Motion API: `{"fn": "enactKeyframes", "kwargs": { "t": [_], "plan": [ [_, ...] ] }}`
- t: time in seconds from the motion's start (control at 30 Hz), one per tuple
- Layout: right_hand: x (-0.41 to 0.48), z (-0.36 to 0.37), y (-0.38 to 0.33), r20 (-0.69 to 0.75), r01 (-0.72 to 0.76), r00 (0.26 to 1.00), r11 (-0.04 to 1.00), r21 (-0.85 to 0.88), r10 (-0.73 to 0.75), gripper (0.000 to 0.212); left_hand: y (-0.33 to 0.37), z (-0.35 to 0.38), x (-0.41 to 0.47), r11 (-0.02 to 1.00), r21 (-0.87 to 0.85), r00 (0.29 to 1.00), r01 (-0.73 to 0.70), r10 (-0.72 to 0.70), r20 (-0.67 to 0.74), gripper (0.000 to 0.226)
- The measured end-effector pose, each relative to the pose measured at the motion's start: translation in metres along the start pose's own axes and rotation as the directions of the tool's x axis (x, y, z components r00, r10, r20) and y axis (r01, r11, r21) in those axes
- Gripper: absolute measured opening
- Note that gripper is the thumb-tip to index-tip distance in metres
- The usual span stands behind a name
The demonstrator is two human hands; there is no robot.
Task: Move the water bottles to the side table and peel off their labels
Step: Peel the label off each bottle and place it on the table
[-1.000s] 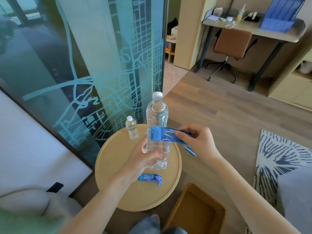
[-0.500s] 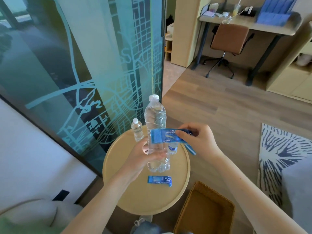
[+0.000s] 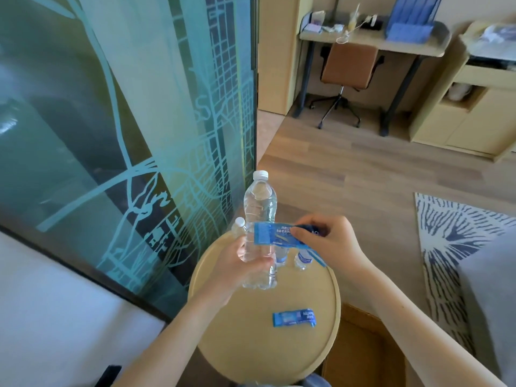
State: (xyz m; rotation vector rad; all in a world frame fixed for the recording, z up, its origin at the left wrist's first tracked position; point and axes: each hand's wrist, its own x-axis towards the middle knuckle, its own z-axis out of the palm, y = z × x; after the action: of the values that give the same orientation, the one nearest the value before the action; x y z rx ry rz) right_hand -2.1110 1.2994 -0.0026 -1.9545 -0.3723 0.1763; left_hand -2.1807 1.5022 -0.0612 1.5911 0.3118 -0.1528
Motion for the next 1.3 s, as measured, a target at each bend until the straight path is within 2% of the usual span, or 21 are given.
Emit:
{"fn": "enactKeyframes", "kwargs": {
  "t": [0.13, 0.27, 0.37, 0.5, 0.67, 0.9, 1.03, 1.1, 1.17, 1.3],
  "plan": [
    [-0.003, 0.007, -0.002, 0.007, -0.008, 1.0, 1.0, 0.003, 0.008, 0.01, -0.006, -0.002, 0.002, 1.0, 0.02, 1.0, 0.013, -0.012, -0.021, 0.041],
    [-0.009, 0.003, 0.0, 0.008, -0.018, 1.0, 0.998, 0.063, 0.018, 0.012, -0.01, 0.003, 0.0, 0.999, 0.002, 0.995, 0.039, -0.039, -0.088, 0.053],
    [-0.01, -0.007, 0.005, -0.025, -0.015, 1.0, 0.995, 0.101, 0.018, 0.015, -0.017, 0.003, 0.0, 0.997, -0.039, 0.991, 0.062, -0.066, -0.119, 0.042],
    [-0.009, -0.011, 0.021, 0.012, -0.06, 0.998, 0.993, 0.097, 0.059, 0.02, -0.027, -0.001, -0.001, 0.995, -0.056, 0.985, 0.088, -0.095, -0.141, 0.046],
    [-0.014, -0.003, 0.057, 0.054, -0.162, 0.986, 0.978, 0.132, 0.156, 0.015, -0.033, -0.003, 0.001, 0.997, 0.024, 0.985, 0.079, -0.075, -0.153, 0.054],
    [-0.013, 0.023, 0.127, 0.153, -0.281, 0.948, 0.96, -0.005, 0.278, 0.005, -0.069, 0.004, 0.023, 0.994, 0.064, 0.984, 0.089, -0.078, -0.16, 0.077],
    [-0.02, 0.049, 0.18, 0.212, -0.339, 0.917, 0.94, -0.037, 0.339, 0.006, -0.111, 0.007, 0.042, 0.99, 0.07, 0.973, 0.126, -0.109, -0.204, 0.08],
    [-0.024, 0.065, 0.209, 0.227, -0.37, 0.901, 0.928, -0.038, 0.369, 0.004, -0.134, 0.008, 0.052, 0.984, 0.067, 0.965, 0.167, -0.15, -0.215, 0.073],
    [-0.027, 0.081, 0.238, 0.246, -0.402, 0.883, 0.915, -0.045, 0.4, 0.004, -0.159, 0.01, 0.063, 0.977, 0.05, 0.959, 0.208, -0.194, -0.209, 0.056],
    [-0.032, 0.111, 0.29, 0.272, -0.442, 0.852, 0.893, -0.086, 0.448, 0.009, -0.202, 0.01, 0.087, 0.971, 0.089, 0.955, 0.221, -0.197, -0.221, 0.03]
  ]
}}
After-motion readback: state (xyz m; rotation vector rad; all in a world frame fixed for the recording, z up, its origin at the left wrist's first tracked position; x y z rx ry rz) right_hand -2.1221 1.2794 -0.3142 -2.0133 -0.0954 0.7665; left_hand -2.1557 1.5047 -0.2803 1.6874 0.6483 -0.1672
